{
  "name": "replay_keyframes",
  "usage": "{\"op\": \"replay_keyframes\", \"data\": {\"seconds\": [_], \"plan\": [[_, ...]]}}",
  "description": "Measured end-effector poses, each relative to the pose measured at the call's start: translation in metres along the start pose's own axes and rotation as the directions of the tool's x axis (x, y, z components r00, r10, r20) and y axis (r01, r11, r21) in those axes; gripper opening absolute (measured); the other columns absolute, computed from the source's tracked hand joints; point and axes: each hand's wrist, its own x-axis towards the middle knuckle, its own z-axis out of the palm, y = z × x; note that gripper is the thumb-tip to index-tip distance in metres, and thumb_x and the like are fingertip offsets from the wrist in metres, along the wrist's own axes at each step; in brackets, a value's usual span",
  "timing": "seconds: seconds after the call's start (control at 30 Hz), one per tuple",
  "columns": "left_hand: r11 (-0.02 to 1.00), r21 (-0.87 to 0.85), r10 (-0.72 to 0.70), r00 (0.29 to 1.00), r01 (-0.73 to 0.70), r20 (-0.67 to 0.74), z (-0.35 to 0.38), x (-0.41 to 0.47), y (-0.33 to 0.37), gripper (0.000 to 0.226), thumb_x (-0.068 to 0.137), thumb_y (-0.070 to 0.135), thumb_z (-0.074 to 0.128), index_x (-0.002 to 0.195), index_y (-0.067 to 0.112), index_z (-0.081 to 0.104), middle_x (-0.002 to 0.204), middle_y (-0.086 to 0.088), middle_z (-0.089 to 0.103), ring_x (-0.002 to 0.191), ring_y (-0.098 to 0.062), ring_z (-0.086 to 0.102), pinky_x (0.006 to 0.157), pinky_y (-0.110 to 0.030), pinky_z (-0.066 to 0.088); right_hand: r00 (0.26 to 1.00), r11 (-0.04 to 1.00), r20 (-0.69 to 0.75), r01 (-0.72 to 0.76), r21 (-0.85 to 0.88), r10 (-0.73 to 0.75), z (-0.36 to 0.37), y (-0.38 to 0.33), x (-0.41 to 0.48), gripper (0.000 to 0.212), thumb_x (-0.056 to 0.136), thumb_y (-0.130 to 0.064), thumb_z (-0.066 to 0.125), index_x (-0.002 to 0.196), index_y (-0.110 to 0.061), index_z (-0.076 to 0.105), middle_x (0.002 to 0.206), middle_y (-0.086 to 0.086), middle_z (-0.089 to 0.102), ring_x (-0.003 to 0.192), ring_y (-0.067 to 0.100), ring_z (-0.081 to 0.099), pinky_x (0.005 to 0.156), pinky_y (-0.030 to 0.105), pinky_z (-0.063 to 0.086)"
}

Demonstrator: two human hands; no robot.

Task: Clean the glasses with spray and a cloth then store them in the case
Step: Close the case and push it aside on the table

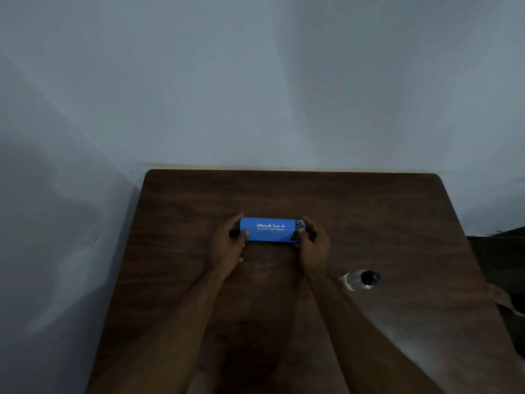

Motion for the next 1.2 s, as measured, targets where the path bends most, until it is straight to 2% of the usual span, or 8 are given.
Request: {"op": "replay_keyframes", "data": {"seconds": [0.1,0.33,0.47,0.57,0.7,0.83,1.03,1.2], "plan": [[1.0,0.013,0.005,1.0,-0.005,-0.002,0.001,-0.001,-0.003,0.047,0.098,0.032,0.071,0.14,0.045,0.056,0.137,-0.002,0.055,0.103,-0.027,0.07,0.044,-0.028,0.057,1.0,1.0,-0.004,-0.007,-0.015,0.007,0.001,-0.001,-0.002,0.036,0.101,-0.014,0.064,0.135,-0.025,0.068,0.133,0.002,0.067,0.118,0.015,0.066,0.102,0.044,0.059],[0.998,0.047,0.034,0.999,-0.034,-0.007,0.003,-0.003,-0.005,0.05,0.099,0.033,0.069,0.146,0.041,0.054,0.14,0.0,0.05,0.105,-0.028,0.068,0.046,-0.031,0.059,1.0,0.999,-0.016,0.019,-0.04,-0.019,0.0,-0.002,-0.004,0.037,0.1,-0.013,0.063,0.134,-0.028,0.07,0.131,-0.001,0.067,0.116,0.013,0.065,0.102,0.036,0.057],[0.996,0.069,0.052,0.999,-0.051,-0.013,0.004,-0.003,-0.007,0.052,0.101,0.034,0.066,0.15,0.038,0.05,0.143,-0.001,0.047,0.11,-0.029,0.067,0.046,-0.025,0.057,1.0,1.0,-0.012,0.013,-0.02,-0.013,0.0,-0.002,-0.005,0.037,0.102,-0.014,0.063,0.136,-0.025,0.068,0.13,-0.003,0.066,0.114,0.01,0.064,0.1,0.036,0.057],[0.998,0.052,0.048,0.998,-0.046,-0.031,0.006,-0.001,-0.006,0.052,0.103,0.032,0.063,0.152,0.036,0.048,0.145,-0.003,0.045,0.112,-0.031,0.066,0.048,-0.022,0.057,0.999,1.0,-0.042,0.002,0.0,-0.002,0.005,-0.005,-0.004,0.036,0.101,-0.012,0.064,0.136,-0.021,0.069,0.13,-0.002,0.068,0.118,0.013,0.065,0.103,0.034,0.055],[1.0,-0.019,0.005,0.991,-0.008,-0.132,0.007,0.015,0.007,0.052,0.104,0.028,0.062,0.153,0.033,0.047,0.145,-0.004,0.043,0.113,-0.029,0.066,0.054,-0.027,0.062,0.999,0.999,-0.045,0.028,0.029,-0.026,0.025,-0.02,0.004,0.036,0.1,-0.008,0.064,0.136,-0.015,0.068,0.134,0.005,0.068,0.121,0.019,0.065,0.104,0.04,0.056],[0.999,-0.026,-0.025,0.981,0.021,-0.192,-0.003,0.053,0.019,0.053,0.103,0.026,0.063,0.153,0.034,0.047,0.148,-0.007,0.043,0.114,-0.03,0.066,0.053,-0.024,0.061,0.995,0.994,0.008,0.1,-0.052,-0.1,0.051,-0.045,0.033,0.038,0.101,-0.007,0.062,0.138,-0.011,0.066,0.137,0.011,0.064,0.125,0.025,0.062,0.106,0.043,0.054],[1.0,-0.002,-0.021,0.975,0.021,-0.219,-0.014,0.096,0.015,0.053,0.103,0.025,0.063,0.153,0.03,0.048,0.147,-0.011,0.045,0.115,-0.034,0.067,0.05,-0.023,0.06,0.989,0.984,0.099,0.123,-0.128,-0.111,0.079,-0.062,0.063,0.041,0.103,-0.005,0.059,0.143,-0.008,0.06,0.142,0.014,0.06,0.13,0.028,0.06,0.109,0.044,0.053],[0.999,0.044,-0.008,0.971,0.019,-0.237,-0.011,0.108,0.013,0.052,0.104,0.025,0.061,0.154,0.027,0.047,0.143,-0.011,0.045,0.115,-0.03,0.064,0.047,-0.02,0.058,0.992,0.981,0.095,0.096,-0.166,-0.081,0.087,-0.061,0.068,0.041,0.103,-0.006,0.058,0.144,-0.008,0.059,0.143,0.016,0.06,0.13,0.029,0.059,0.111,0.041,0.051]]}}
